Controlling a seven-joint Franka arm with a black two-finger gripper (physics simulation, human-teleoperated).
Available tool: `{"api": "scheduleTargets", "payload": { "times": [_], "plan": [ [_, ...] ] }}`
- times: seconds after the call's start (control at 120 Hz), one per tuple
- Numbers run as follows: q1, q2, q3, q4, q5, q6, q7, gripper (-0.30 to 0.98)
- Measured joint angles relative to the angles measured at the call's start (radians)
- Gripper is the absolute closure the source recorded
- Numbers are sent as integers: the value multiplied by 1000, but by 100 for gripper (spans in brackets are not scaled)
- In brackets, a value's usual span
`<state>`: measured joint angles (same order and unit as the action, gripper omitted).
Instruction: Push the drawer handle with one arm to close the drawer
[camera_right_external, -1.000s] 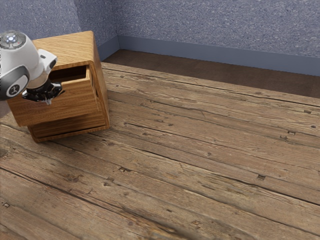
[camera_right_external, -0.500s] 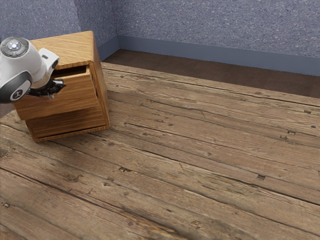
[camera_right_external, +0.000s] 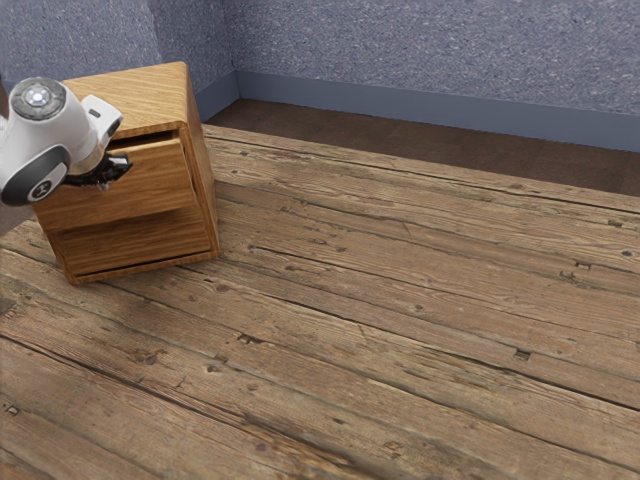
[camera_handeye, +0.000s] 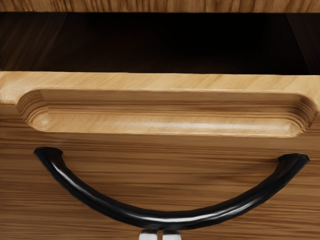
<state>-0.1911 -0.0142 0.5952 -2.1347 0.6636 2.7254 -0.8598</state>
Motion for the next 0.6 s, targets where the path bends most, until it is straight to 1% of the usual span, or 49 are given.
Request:
{"api": "scheduleTargets", "payload": {
  "times": [0.217,0.6],
  "plan": [
    [12,55,0,49,8,27,-2,79],
    [39,110,-2,92,19,55,-4,79]
  ]
}}
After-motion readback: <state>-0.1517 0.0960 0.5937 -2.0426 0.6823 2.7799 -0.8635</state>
